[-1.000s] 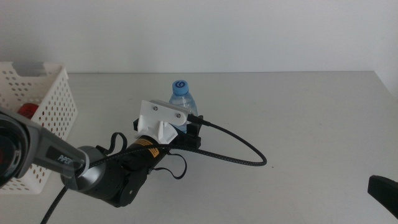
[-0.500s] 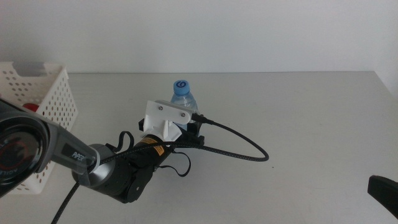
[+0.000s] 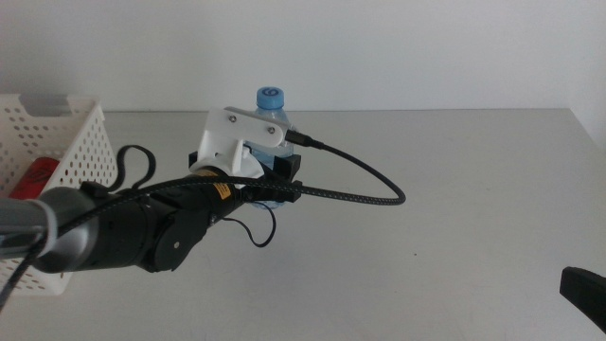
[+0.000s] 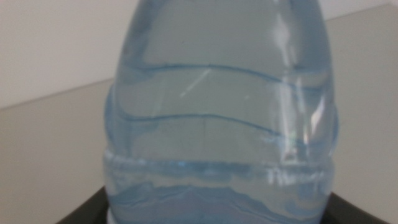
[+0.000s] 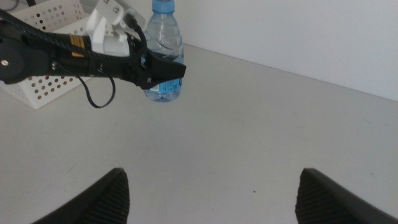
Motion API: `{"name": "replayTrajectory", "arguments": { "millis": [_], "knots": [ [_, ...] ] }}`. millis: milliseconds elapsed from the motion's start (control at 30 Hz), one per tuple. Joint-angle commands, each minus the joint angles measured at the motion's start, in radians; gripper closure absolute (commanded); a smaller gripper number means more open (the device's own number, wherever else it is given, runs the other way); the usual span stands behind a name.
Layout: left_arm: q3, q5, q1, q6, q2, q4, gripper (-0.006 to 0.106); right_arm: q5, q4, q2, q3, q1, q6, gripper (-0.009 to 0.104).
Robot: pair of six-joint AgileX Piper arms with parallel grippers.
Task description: Use arms to grab the bottles and put them into the dustbin to the left of the table.
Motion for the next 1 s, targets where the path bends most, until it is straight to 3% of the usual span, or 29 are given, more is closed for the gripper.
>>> {"name": "replayTrajectory", "arguments": {
  "millis": [0,267,500,667,967],
  "knots": [
    [-0.032,-0.031,0.002,0.017,-0.134,-0.027,0.098,-0.069,-0.014,0.008,-0.034,0.004,-0.006,0.024],
    [-0.084,0.349,0.044,0.108,-0.311,-0.074,0.098,-0.069,-0.014,0.008,-0.034,0.004,-0.006,0.024],
    [-0.209,0.782,0.191,0.145,-0.394,-0.086,0.098,-0.069,-0.014,0.008,-0.034,0.004,-0.006,0.024],
    [-0.359,1.111,0.354,0.222,-0.395,-0.108,0.098,-0.069,-0.014,0.008,-0.034,0.004,-0.006,0.024],
    [-0.554,1.361,0.672,0.363,-0.39,-0.111,0.098,-0.069,-0.014,0.008,-0.034,0.004,-0.006,0.024]
  ]
}}
